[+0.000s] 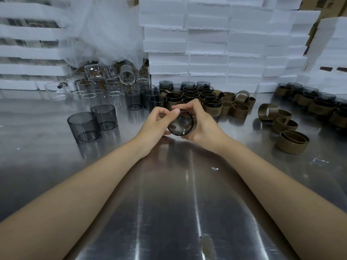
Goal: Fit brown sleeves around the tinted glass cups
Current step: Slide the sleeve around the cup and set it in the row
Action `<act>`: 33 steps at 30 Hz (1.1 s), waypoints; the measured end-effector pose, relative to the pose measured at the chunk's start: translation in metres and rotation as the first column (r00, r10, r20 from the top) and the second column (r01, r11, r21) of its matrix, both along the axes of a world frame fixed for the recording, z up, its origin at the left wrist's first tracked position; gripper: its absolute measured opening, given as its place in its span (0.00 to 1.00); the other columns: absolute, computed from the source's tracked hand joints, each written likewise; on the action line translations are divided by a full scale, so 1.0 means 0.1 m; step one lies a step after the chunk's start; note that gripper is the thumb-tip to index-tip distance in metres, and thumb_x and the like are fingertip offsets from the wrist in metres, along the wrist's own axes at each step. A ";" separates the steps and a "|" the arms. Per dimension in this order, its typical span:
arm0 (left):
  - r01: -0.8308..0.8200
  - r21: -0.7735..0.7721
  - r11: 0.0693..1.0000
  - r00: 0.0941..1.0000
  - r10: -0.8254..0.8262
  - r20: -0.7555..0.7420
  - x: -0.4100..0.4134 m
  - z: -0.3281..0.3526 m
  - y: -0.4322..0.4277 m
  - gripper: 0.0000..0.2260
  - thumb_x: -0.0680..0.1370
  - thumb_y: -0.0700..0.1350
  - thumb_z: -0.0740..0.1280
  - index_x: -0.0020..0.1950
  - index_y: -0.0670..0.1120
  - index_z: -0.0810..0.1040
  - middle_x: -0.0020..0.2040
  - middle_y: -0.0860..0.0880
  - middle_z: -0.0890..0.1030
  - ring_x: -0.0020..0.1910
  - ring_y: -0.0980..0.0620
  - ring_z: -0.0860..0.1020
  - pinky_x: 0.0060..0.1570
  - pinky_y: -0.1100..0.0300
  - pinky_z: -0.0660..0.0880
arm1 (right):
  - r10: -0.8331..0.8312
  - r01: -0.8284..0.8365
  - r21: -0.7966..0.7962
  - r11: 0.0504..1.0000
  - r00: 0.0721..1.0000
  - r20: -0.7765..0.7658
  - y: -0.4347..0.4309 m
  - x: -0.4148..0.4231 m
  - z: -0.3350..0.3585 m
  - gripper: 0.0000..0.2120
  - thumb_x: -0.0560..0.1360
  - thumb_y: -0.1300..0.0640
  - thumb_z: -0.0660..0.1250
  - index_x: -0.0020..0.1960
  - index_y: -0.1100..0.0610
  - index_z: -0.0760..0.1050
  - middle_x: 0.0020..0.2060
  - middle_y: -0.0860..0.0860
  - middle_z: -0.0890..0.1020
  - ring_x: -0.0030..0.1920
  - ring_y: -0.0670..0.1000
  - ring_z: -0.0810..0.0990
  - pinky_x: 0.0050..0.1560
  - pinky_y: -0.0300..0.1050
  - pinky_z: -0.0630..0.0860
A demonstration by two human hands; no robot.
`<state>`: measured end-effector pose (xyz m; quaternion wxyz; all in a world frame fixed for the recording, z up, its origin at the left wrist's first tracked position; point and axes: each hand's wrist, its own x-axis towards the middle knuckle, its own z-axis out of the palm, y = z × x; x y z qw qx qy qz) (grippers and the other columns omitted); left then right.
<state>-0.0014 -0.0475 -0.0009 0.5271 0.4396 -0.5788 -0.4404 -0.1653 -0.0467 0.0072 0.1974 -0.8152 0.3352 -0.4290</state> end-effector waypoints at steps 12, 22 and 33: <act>-0.016 0.013 1.000 0.999 0.015 0.051 -0.03 0.01 0.03 0.13 0.75 0.51 0.71 0.51 0.47 0.71 0.49 0.44 0.80 0.47 0.51 0.79 0.50 0.57 0.76 | -0.058 0.053 -0.047 0.997 0.992 -0.114 -0.04 -0.01 -0.03 0.27 0.68 0.63 0.76 0.63 0.53 0.70 0.61 0.47 0.77 0.62 0.49 0.76 0.62 0.51 0.74; -0.028 -0.035 0.999 0.971 0.036 0.237 -0.04 -0.03 0.01 0.21 0.72 0.51 0.76 0.56 0.49 0.68 0.50 0.53 0.77 0.45 0.61 0.76 0.42 0.70 0.72 | -0.067 0.070 0.046 0.997 0.996 -0.064 -0.01 0.02 -0.01 0.26 0.65 0.69 0.72 0.59 0.55 0.70 0.56 0.50 0.79 0.55 0.49 0.79 0.56 0.41 0.75; -0.006 -0.126 0.992 0.941 0.048 0.334 -0.03 -0.05 0.03 0.24 0.69 0.50 0.78 0.62 0.54 0.73 0.54 0.59 0.80 0.53 0.63 0.79 0.54 0.68 0.72 | -0.132 0.045 0.326 0.944 0.959 0.249 -0.12 0.02 -0.09 0.33 0.60 0.74 0.78 0.54 0.52 0.66 0.55 0.56 0.79 0.52 0.50 0.79 0.51 0.37 0.77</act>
